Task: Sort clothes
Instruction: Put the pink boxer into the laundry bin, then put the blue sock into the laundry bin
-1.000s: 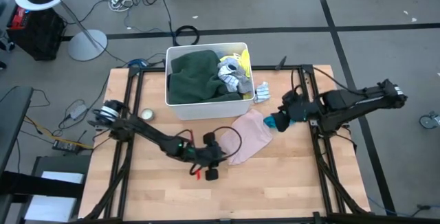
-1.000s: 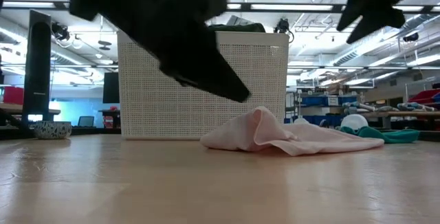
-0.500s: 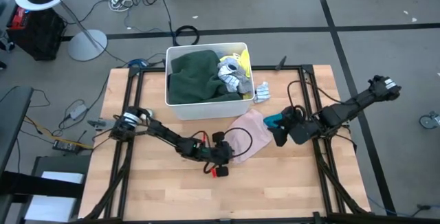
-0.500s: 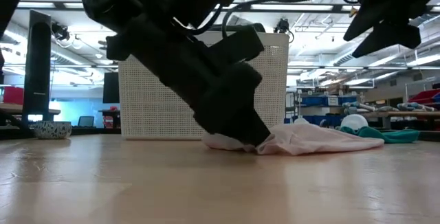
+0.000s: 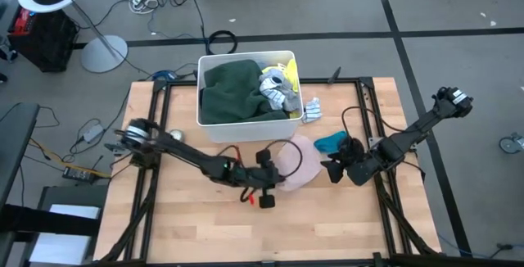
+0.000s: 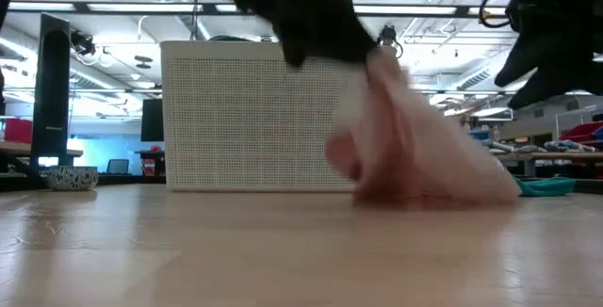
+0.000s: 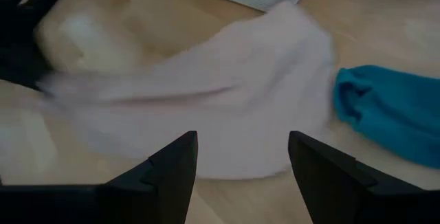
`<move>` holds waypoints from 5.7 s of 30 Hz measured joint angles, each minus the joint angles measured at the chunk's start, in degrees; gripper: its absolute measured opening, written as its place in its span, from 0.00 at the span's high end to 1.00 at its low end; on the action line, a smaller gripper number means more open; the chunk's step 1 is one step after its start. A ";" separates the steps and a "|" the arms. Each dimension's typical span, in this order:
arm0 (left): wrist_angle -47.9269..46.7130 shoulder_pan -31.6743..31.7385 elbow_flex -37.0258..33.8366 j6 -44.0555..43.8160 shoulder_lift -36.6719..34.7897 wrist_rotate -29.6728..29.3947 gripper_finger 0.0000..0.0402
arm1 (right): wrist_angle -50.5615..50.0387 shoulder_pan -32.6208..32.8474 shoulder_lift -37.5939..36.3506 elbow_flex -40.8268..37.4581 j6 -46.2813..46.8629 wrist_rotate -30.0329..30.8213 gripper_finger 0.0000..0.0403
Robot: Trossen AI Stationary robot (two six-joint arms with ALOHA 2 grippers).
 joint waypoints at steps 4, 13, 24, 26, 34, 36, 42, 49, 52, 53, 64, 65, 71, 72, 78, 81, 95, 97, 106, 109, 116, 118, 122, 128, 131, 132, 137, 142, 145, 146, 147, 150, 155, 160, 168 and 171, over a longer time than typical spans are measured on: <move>-7.57 1.12 3.98 4.71 -8.22 0.04 1.00 | 0.23 1.11 1.06 -0.77 2.17 1.11 0.43; -17.67 7.74 20.95 20.12 -19.78 -1.68 1.00 | 0.62 1.38 1.74 -0.79 1.78 2.23 0.43; -34.49 19.94 42.83 25.90 -19.47 -7.44 1.00 | 0.63 1.38 1.73 -0.75 0.29 2.49 0.43; -38.83 21.28 44.04 25.72 -19.50 -8.85 1.00 | 0.59 1.38 1.73 -0.74 -0.08 2.49 0.43; -48.30 26.81 35.45 18.10 -19.53 -3.75 1.00 | -0.06 1.38 1.73 -0.73 -0.11 3.50 0.43; -47.82 28.87 30.11 15.83 -19.34 -3.57 1.00 | -0.06 1.38 1.73 -0.73 -0.11 3.62 0.43; -34.72 35.56 11.43 8.96 -19.36 1.77 1.00 | -0.03 1.36 1.73 -0.73 -0.08 3.67 0.43; -17.96 42.93 -7.65 -0.23 -19.68 10.88 1.00 | -0.06 1.36 1.73 -0.71 -0.08 3.69 0.43; -12.26 44.99 -13.47 -3.62 -20.07 14.48 1.00 | -0.22 1.36 1.73 -0.71 -0.08 3.86 0.43; -10.89 45.43 -14.68 -4.42 -20.08 15.50 1.00 | -0.38 1.36 1.73 -0.71 -0.08 4.14 0.43; -8.75 45.61 -13.07 -7.93 -19.47 23.09 0.87 | -0.54 1.35 1.73 -0.71 1.45 5.12 0.43; -10.07 45.57 -12.09 -7.79 -19.38 23.43 0.84 | -0.54 1.36 1.73 -0.71 1.45 5.09 0.43; -23.27 45.47 -3.76 -6.51 -19.16 24.23 0.70 | -0.60 1.36 1.73 -0.71 1.14 5.00 0.43; -26.25 45.46 -1.98 -6.09 -19.15 24.24 0.70 | -0.65 1.36 1.73 -0.71 1.14 4.96 0.43; -39.64 44.30 7.44 -1.57 -19.15 24.00 0.69 | -0.74 1.36 1.73 -0.71 1.01 4.65 0.44; -44.74 43.46 11.72 -0.21 -19.29 23.97 0.69 | -0.84 1.36 1.73 -0.71 0.59 4.63 0.44; -44.30 33.76 6.84 -1.17 -40.92 16.60 0.69 | -2.40 1.36 1.90 -0.73 0.49 4.64 0.44; -43.10 30.01 3.56 -2.51 -44.80 13.05 0.69 | -2.12 1.33 1.98 -1.54 0.49 5.16 0.44; -37.33 9.98 -11.37 -11.94 -56.87 -3.49 0.69 | 2.27 -1.31 4.84 -10.58 8.48 6.59 0.44; -35.03 3.81 -15.51 -15.17 -57.08 -7.61 0.69 | 3.38 -3.00 6.04 -13.22 10.31 6.59 0.44; -23.44 -6.82 -23.01 -16.63 -54.09 -13.68 0.69 | 4.52 -9.96 11.62 -14.72 8.36 7.05 0.44; -19.00 -8.90 -24.85 -16.43 -52.85 -14.97 0.69 | 4.98 -12.55 14.40 -14.72 6.03 6.33 0.45; -9.67 -11.92 -28.61 -15.25 -49.50 -15.28 0.69 | 10.06 -16.94 20.34 -14.48 1.19 4.68 0.57; -4.69 -13.44 -30.60 -17.07 -44.85 -15.28 0.69 | 13.65 -17.87 23.37 -11.54 -6.59 5.26 0.95; -4.09 -13.44 -30.59 -18.21 -42.63 -15.30 0.69 | 6.49 -18.05 21.23 -5.79 -10.86 4.13 0.96; -4.34 -13.44 -30.61 -18.45 -42.06 -15.30 0.69 | 2.08 -18.23 20.32 -3.07 -12.02 4.30 0.97; -4.57 -13.42 -30.63 -19.77 -39.05 -15.29 0.69 | -18.59 -18.33 16.42 12.93 -16.42 7.10 0.98; -4.40 -12.91 -30.62 -19.97 -37.77 -15.15 0.69 | -31.28 -18.07 14.67 31.74 -22.67 9.73 0.98; -4.26 -12.44 -30.57 -19.99 -37.86 -14.89 0.69 | -33.41 -18.05 15.38 41.96 -28.61 13.73 0.98; -4.49 -12.26 -30.57 -19.92 -37.84 -14.60 0.69 | -32.70 -18.35 15.97 45.04 -31.76 14.52 0.98; -4.56 -12.10 -30.57 -19.72 -37.83 -14.38 0.69 | -31.64 -19.08 16.81 47.97 -35.33 14.94 0.98; -4.61 -11.18 -30.57 -19.23 -37.73 -14.13 0.69 | -26.21 -22.29 19.95 55.26 -47.16 13.87 0.98; -4.73 -9.87 -30.57 -17.70 -37.13 -11.93 0.69 | -13.70 -29.93 26.38 62.12 -63.37 2.35 0.98; -4.89 -9.19 -30.57 -14.88 -37.84 -11.79 0.69 | -4.46 -38.23 33.01 63.07 -69.79 -14.56 0.97; -6.77 -4.85 -30.55 -8.72 -41.00 -10.16 0.69 | -2.64 -48.35 43.46 63.07 -70.20 -22.68 0.94; -7.09 -2.11 -30.99 -5.80 -43.09 -7.54 0.69 | -2.48 -50.62 46.80 63.11 -69.92 -25.01 0.88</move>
